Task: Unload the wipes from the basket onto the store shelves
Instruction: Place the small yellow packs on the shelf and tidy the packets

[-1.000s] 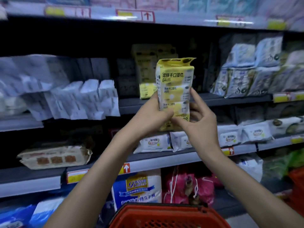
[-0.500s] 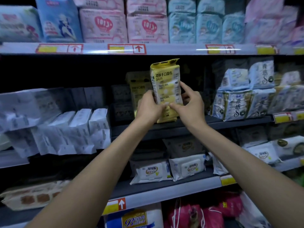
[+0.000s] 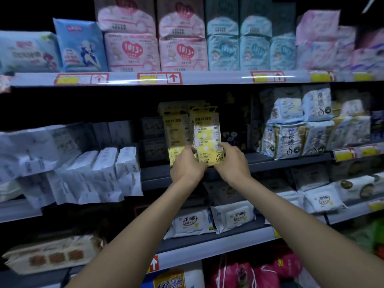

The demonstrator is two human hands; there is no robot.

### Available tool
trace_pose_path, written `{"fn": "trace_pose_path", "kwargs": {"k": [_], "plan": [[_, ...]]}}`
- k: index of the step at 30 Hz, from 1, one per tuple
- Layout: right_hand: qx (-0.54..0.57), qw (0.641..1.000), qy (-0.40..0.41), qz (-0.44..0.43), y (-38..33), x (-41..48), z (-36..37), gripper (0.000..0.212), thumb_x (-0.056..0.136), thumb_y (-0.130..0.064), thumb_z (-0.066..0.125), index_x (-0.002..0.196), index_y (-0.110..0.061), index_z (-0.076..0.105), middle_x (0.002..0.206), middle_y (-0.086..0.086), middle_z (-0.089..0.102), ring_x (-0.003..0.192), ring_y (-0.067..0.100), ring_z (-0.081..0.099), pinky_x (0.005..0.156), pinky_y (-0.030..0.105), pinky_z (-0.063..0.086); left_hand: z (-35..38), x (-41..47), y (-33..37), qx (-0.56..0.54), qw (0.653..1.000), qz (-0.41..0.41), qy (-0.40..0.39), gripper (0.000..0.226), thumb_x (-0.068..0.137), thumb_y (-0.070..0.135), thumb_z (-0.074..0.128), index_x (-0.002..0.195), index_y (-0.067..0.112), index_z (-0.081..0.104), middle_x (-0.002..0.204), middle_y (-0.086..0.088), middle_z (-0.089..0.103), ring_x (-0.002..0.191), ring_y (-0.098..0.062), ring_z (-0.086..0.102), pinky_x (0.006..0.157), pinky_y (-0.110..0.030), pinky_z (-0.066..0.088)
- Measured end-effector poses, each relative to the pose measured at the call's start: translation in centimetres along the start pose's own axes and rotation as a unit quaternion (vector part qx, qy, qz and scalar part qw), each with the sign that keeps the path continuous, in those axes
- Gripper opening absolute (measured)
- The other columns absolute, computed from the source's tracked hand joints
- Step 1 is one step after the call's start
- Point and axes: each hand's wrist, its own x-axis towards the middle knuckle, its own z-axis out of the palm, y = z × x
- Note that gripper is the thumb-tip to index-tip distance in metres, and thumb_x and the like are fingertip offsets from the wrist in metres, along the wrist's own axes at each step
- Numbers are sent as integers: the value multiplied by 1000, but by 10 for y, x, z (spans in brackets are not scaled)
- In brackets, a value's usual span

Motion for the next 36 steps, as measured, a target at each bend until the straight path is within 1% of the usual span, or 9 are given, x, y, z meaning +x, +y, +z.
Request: {"fn": "trace_pose_path", "kwargs": {"k": [6, 11, 14, 18, 23, 28, 31, 33, 36], "plan": [[-68, 995, -68, 9, -9, -19, -31, 69, 87, -15, 76, 150, -24, 48, 145, 8, 49, 120, 30, 58, 80, 32, 49, -23, -33, -3, 55, 996, 47, -50, 52, 92, 35, 75, 138, 27, 52, 106, 6, 71, 96, -19, 68, 73, -37, 57], [-78, 990, -113, -27, -18, -45, -53, 73, 93, -30, 74, 156, -23, 38, 148, 7, 46, 131, 29, 51, 95, 36, 48, -42, -56, -12, 131, 985, 99, -61, 54, 96, 41, 66, 145, 26, 49, 131, 1, 65, 117, -25, 63, 87, -42, 56], [-108, 984, -137, -39, -21, -62, -61, 78, 93, -40, 72, 158, -23, 32, 147, 7, 45, 132, 29, 49, 100, 39, 49, -48, -66, -20, 169, 974, 127, -82, 64, 95, 50, 62, 153, 29, 44, 148, 1, 54, 133, -25, 54, 98, -47, 53], [-138, 974, -180, -24, -17, -86, -66, 94, 88, -57, 70, 162, -24, 21, 156, 10, 31, 145, 33, 33, 112, 47, 42, -47, -81, -31, 233, 956, 146, -105, 80, 92, 63, 56, 161, 33, 29, 166, 1, 34, 154, -24, 29, 116, -55, 39], [-150, 961, -232, -17, -1, -126, -60, 102, 89, -59, 68, 164, -25, 7, 164, 12, 16, 153, 34, 17, 117, 50, 35, -39, -111, -56, 274, 938, 169, -129, 87, 92, 72, 47, 165, 35, 16, 174, -4, 14, 161, -27, 10, 126, -56, 19], [-164, 949, -269, -9, 26, -175, -45, 107, 88, -60, 70, 164, -29, 1, 170, 8, 2, 157, 33, 5, 123, 51, 25, -18, -151, -102, 314, 919, 207, -121, 97, 79, 81, 17, 165, 36, 20, 173, -6, 21, 159, -31, 19, 125, -58, 23], [-186, 932, -313, 10, 49, -203, -33, 117, 83, -62, 75, 164, -31, -4, 170, 9, -6, 158, 34, -8, 127, 52, 11, 2, -173, -132, 313, 916, 204, -143, 95, 82, 81, 23, 164, 35, 24, 169, -9, 31, 156, -34, 30, 121, -62, 30], [-191, 917, -349, 21, 67, -224, -19, 122, 81, -61, 77, 163, -31, -8, 170, 12, -10, 157, 35, -14, 127, 52, 3, 15, -189, -152, 323, 910, 197, -169, 94, 83, 82, 23, 165, 36, 21, 170, -9, 30, 156, -35, 30, 121, -62, 30], [-198, 898, -392, 26, 98, -259, 5, 129, 75, -61, 81, 163, -30, -7, 170, 14, -2, 157, 36, -12, 127, 49, 3, 34, -217, -181, 313, 908, 186, -205, 94, 82, 82, 24, 165, 37, 20, 170, -7, 29, 156, -34, 28, 123, -61, 27]]}}
